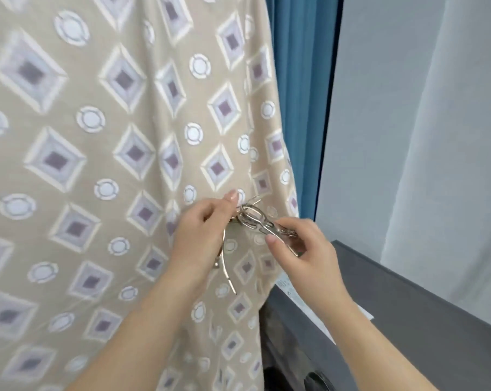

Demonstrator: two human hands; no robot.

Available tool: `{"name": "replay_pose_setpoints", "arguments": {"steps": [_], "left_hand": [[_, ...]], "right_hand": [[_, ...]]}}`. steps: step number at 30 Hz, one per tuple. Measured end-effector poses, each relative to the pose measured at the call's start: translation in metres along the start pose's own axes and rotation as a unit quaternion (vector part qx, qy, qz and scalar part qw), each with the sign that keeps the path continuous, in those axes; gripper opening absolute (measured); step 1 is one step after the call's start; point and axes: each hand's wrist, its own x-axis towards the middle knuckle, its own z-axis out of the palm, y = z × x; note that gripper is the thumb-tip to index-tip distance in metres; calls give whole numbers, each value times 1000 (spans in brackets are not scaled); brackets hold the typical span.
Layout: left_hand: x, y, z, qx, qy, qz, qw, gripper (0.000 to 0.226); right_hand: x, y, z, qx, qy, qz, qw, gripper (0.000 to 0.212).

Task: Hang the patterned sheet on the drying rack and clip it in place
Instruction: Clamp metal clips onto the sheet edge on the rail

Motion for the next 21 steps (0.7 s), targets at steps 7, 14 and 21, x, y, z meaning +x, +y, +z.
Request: {"name": "replay_pose_setpoints", "arguments": {"steps": [7, 14, 21], "left_hand": [[18, 66, -30, 68, 61, 123, 988, 20], [31, 111, -72, 54, 83, 228, 969, 14], [51, 155, -96, 90, 48, 261, 960, 7]], "right_hand": [[50, -55, 7, 37, -38, -93, 994, 19], [93, -113, 27, 109, -72, -153, 980, 16], [128, -153, 34, 271, -120, -100, 950, 32]]}}
